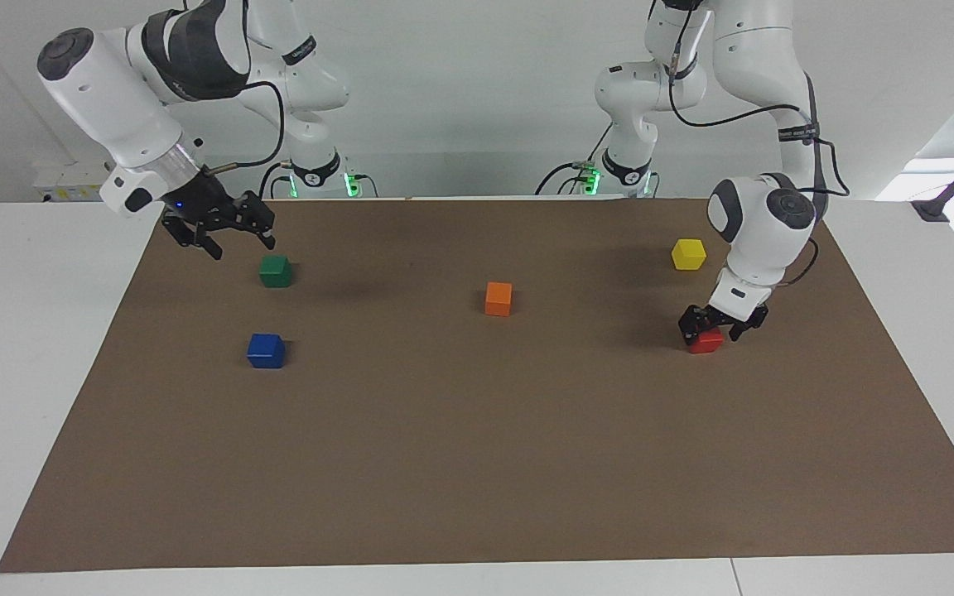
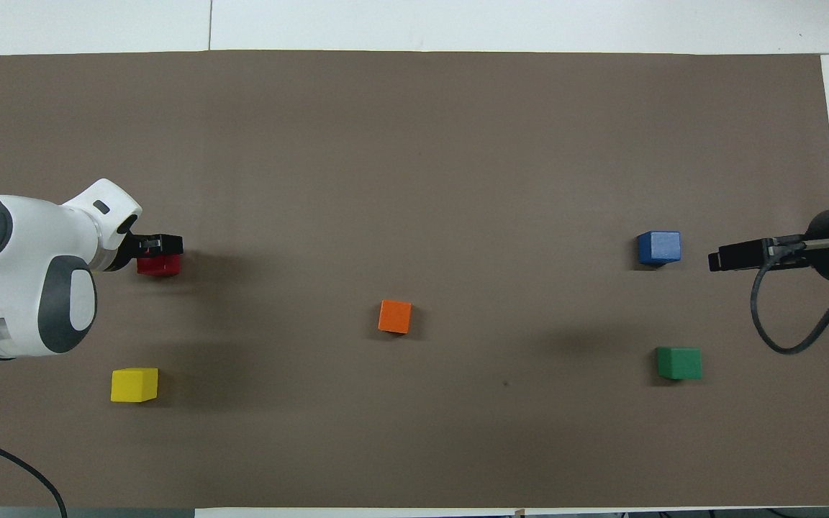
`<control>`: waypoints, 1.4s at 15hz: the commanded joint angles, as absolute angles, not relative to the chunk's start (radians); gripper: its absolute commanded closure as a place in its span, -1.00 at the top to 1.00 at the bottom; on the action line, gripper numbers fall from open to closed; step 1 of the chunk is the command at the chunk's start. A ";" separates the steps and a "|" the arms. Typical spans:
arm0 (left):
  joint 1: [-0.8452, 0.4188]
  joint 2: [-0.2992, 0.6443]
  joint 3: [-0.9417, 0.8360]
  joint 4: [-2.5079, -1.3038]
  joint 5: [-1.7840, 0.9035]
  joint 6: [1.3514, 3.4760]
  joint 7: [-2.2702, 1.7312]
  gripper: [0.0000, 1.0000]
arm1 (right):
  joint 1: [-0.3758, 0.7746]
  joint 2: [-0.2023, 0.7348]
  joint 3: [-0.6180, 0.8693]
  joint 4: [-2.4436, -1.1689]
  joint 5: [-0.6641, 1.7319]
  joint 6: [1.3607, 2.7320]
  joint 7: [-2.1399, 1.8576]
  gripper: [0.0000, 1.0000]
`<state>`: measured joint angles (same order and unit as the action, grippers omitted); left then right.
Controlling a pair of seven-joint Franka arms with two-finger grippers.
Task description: Transfer red block to right arm and stack on blue block
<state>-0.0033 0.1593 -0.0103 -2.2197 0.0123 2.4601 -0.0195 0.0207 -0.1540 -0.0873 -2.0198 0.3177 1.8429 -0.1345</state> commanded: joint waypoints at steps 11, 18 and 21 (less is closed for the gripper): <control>-0.130 0.132 -0.032 -1.746 -0.210 1.722 -0.669 -1.00 | -0.058 -0.140 -0.087 -2.276 1.371 1.751 -0.661 1.00; -0.147 -0.021 -0.110 -1.712 -0.626 1.695 -1.372 -1.00 | 0.050 -0.115 -0.086 -2.433 1.797 1.436 -0.779 1.00; -0.149 -0.034 -0.272 -1.715 -0.675 1.788 -1.626 -1.00 | 0.098 -0.077 -0.086 -2.486 1.926 1.263 -0.851 1.00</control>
<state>-0.1408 -0.0196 -0.1921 -1.6992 -0.6400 1.7206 -1.4577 0.0834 -0.0986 -0.0838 -2.4406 1.8514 1.3603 -0.7895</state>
